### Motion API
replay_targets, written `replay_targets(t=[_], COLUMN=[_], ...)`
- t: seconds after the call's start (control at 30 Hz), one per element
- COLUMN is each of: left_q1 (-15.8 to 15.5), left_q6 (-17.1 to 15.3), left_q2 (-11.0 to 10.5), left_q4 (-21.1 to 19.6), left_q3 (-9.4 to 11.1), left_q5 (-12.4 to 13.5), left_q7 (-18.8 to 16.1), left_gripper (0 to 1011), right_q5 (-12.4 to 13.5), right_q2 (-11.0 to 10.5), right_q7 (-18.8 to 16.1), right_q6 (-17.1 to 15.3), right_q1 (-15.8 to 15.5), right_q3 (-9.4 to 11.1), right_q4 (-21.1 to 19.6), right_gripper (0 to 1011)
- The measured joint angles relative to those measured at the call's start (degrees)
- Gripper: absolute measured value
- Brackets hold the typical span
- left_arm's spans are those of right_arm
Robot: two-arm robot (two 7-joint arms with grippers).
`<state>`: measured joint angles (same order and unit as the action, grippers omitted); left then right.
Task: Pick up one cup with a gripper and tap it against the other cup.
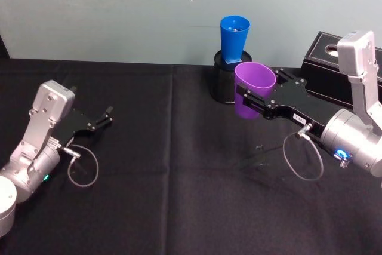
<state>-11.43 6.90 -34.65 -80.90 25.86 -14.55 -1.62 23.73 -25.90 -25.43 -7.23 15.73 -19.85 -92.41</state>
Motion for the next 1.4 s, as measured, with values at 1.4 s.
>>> replay_targets(t=[1.4], left_q1=[0.0], left_q6=[0.0], left_q2=[0.0], left_q4=[0.0], left_q3=[0.0], left_q5=[0.0], left_q7=[0.0], left_gripper=[1005], right_q5=[0.31], right_q2=[-0.06], right_q7=[-0.66], right_q6=[-0.07], right_q1=[1.32], right_q3=[-0.84], right_q4=[1.17], right_gripper=[733])
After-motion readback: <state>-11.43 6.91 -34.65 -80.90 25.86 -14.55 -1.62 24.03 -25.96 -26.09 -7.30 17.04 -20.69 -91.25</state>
